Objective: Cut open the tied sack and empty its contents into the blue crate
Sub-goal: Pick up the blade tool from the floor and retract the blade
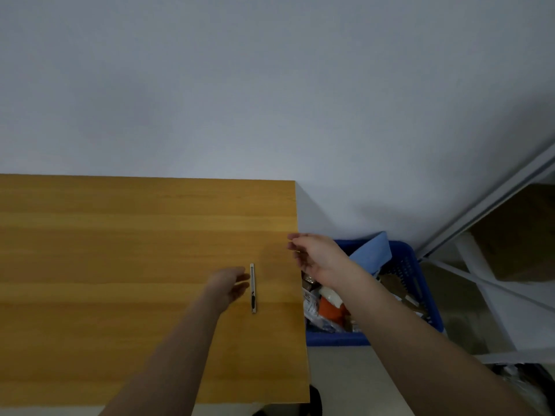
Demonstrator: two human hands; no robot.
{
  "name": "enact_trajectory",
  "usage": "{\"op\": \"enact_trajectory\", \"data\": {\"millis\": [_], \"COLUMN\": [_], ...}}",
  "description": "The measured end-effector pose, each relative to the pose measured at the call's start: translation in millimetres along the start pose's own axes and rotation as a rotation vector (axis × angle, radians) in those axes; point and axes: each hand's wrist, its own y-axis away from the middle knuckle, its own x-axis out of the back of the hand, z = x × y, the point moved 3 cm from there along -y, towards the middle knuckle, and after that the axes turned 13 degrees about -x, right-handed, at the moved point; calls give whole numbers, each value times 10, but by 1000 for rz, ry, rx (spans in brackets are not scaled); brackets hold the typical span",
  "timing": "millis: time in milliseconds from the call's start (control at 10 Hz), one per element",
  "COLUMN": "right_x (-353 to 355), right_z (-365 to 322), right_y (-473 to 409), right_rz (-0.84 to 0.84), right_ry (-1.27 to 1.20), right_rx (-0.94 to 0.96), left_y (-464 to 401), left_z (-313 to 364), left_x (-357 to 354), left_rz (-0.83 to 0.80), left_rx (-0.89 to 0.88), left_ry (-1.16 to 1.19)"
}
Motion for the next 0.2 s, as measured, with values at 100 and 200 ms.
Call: {"op": "enact_trajectory", "data": {"millis": [100, 200], "right_x": [35, 121], "right_z": [-194, -477], "right_y": [199, 499], "right_rz": [-40, -100], "right_ry": [-42, -101], "right_rx": [85, 200], "left_y": [176, 438], "left_z": [484, 1037], "left_x": [-80, -130], "left_rz": [-46, -82], "left_rx": [-119, -279], "left_ry": [60, 135]}}
